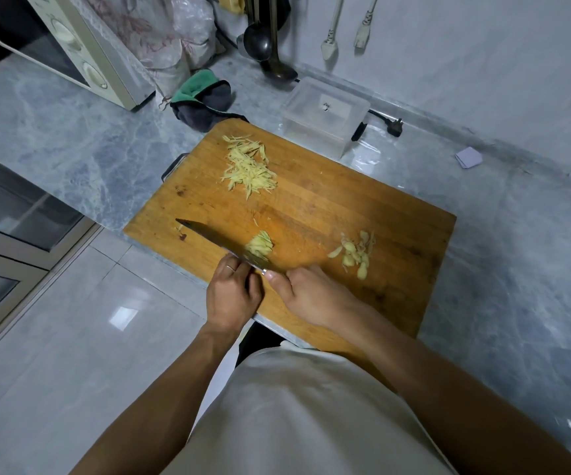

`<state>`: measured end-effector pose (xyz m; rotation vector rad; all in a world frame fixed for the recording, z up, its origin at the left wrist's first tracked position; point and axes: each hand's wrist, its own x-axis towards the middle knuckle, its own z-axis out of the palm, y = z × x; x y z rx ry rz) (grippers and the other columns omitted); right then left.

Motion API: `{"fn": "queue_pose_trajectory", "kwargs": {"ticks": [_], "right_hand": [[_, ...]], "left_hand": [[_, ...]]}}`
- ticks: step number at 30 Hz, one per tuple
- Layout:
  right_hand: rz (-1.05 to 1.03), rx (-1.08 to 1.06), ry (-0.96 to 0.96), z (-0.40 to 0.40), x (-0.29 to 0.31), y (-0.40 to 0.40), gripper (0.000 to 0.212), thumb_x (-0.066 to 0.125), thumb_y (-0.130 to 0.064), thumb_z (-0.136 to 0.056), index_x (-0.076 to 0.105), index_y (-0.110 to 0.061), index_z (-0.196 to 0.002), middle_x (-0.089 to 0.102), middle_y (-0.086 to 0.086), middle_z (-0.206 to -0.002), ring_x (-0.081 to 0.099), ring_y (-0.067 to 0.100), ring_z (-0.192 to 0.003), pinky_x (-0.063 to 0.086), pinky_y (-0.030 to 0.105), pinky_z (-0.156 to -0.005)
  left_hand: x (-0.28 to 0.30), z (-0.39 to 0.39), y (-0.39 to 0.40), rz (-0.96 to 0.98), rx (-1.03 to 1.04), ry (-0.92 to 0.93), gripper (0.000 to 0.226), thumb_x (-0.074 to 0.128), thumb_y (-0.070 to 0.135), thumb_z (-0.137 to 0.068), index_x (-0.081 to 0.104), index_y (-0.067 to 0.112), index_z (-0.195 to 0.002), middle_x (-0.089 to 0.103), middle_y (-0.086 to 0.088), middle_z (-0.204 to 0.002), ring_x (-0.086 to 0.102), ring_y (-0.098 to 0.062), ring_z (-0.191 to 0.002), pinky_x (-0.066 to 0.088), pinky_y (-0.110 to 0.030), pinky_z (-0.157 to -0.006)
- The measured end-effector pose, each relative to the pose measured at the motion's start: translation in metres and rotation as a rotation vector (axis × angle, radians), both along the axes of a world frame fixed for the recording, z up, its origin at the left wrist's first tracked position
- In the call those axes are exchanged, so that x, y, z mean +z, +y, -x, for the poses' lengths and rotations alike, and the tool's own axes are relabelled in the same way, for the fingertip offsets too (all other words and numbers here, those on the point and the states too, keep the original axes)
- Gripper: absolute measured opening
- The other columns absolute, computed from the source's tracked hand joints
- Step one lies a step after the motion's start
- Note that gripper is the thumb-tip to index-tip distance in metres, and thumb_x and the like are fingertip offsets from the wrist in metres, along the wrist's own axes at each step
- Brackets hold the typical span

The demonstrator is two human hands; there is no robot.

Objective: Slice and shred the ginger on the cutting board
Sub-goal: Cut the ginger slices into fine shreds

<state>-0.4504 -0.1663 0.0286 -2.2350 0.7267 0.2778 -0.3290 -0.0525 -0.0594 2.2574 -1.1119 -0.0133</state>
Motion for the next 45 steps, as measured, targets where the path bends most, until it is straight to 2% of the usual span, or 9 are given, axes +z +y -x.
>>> {"fn": "queue_pose_trajectory", "kwargs": {"ticks": [9,12,17,23,27,33,37,40,45], "right_hand": [[-0.017,-0.018,-0.016,0.004,-0.001,-0.010,0.063,0.025,-0.063,-0.103,0.046,-0.020,-0.061,0.053,0.004,-0.067,0.058,0.030,-0.072,0.050,0.041,-0.069],[-0.053,-0.034,-0.043,0.007,0.004,-0.013,0.063,0.027,-0.059,-0.105,0.043,-0.021,-0.058,0.049,0.002,-0.061,0.051,0.021,-0.063,0.041,0.034,-0.064],[-0.103,-0.056,-0.093,0.012,0.010,-0.023,0.064,0.028,-0.058,-0.105,0.037,-0.017,-0.056,0.042,-0.001,-0.052,0.042,0.014,-0.049,0.034,0.033,-0.056],[0.010,-0.042,-0.114,0.020,0.012,-0.038,0.055,0.039,-0.053,-0.105,0.042,-0.020,-0.060,0.045,-0.010,-0.047,0.046,0.001,-0.042,0.029,0.026,-0.049],[0.324,0.087,-0.057,0.023,0.006,-0.045,0.050,0.041,-0.064,-0.099,0.053,-0.019,-0.081,0.053,-0.003,-0.069,0.053,0.016,-0.060,0.031,0.028,-0.050],[0.538,0.223,-0.039,0.024,0.013,-0.040,0.049,0.040,-0.064,-0.099,0.052,-0.018,-0.090,0.053,-0.005,-0.073,0.053,0.013,-0.060,0.040,0.028,-0.051],[0.605,0.328,-0.052,0.027,0.016,-0.031,0.054,0.043,-0.064,-0.099,0.059,-0.012,-0.099,0.063,0.002,-0.079,0.062,0.020,-0.066,0.037,0.029,-0.055],[0.647,0.383,-0.107,0.031,0.018,-0.026,0.056,0.046,-0.062,-0.099,0.062,-0.008,-0.100,0.066,0.006,-0.078,0.067,0.025,-0.066,0.036,0.029,-0.055],[0.684,0.404,-0.097,0.030,0.021,-0.023,0.057,0.043,-0.064,-0.098,0.060,-0.010,-0.100,0.068,0.007,-0.083,0.068,0.028,-0.072,0.041,0.031,-0.057]], "left_hand": [[-0.009,0.001,0.003,0.001,-0.032,0.061,0.035,0.045,0.008,-0.090,0.069,-0.005,-0.112,0.065,-0.019,-0.114,0.058,-0.037,-0.110,0.048,-0.054,-0.093],[-0.003,0.003,0.002,0.040,0.017,0.135,0.033,0.051,0.007,-0.089,0.070,-0.003,-0.114,0.067,-0.017,-0.118,0.057,-0.031,-0.116,0.049,-0.046,-0.100],[0.016,-0.008,0.000,0.135,0.125,0.321,0.024,0.060,0.001,-0.089,0.076,0.008,-0.106,0.072,-0.004,-0.112,0.061,-0.008,-0.106,0.037,-0.004,-0.094],[0.042,-0.027,-0.003,0.281,0.326,0.548,0.021,0.063,0.005,-0.092,0.076,0.015,-0.105,0.072,0.006,-0.100,0.062,0.010,-0.087,0.048,-0.008,-0.084],[0.066,-0.037,-0.002,0.427,0.444,0.433,0.021,0.063,0.006,-0.089,0.075,0.021,-0.098,0.070,0.009,-0.095,0.063,0.000,-0.090,0.051,-0.018,-0.086],[0.083,-0.044,-0.005,0.155,0.108,0.118,0.016,0.066,0.016,-0.091,0.073,0.014,-0.104,0.067,-0.002,-0.105,0.060,-0.017,-0.098,0.050,-0.034,-0.088],[0.095,-0.060,-0.030,-0.215,-0.251,0.293,0.045,0.068,0.029,-0.093,0.058,0.021,-0.136,0.055,0.008,-0.135,0.049,-0.011,-0.124,0.035,-0.025,-0.103],[0.099,-0.072,-0.047,-0.427,-0.385,0.533,0.037,0.070,0.026,-0.092,0.065,0.022,-0.128,0.060,0.013,-0.125,0.055,-0.004,-0.112,0.041,-0.023,-0.099],[0.089,-0.083,-0.059,-0.376,-0.363,0.518,0.013,0.072,0.026,-0.090,0.078,0.016,-0.095,0.073,0.011,-0.091,0.060,0.012,-0.075,0.048,-0.023,-0.079]]}}
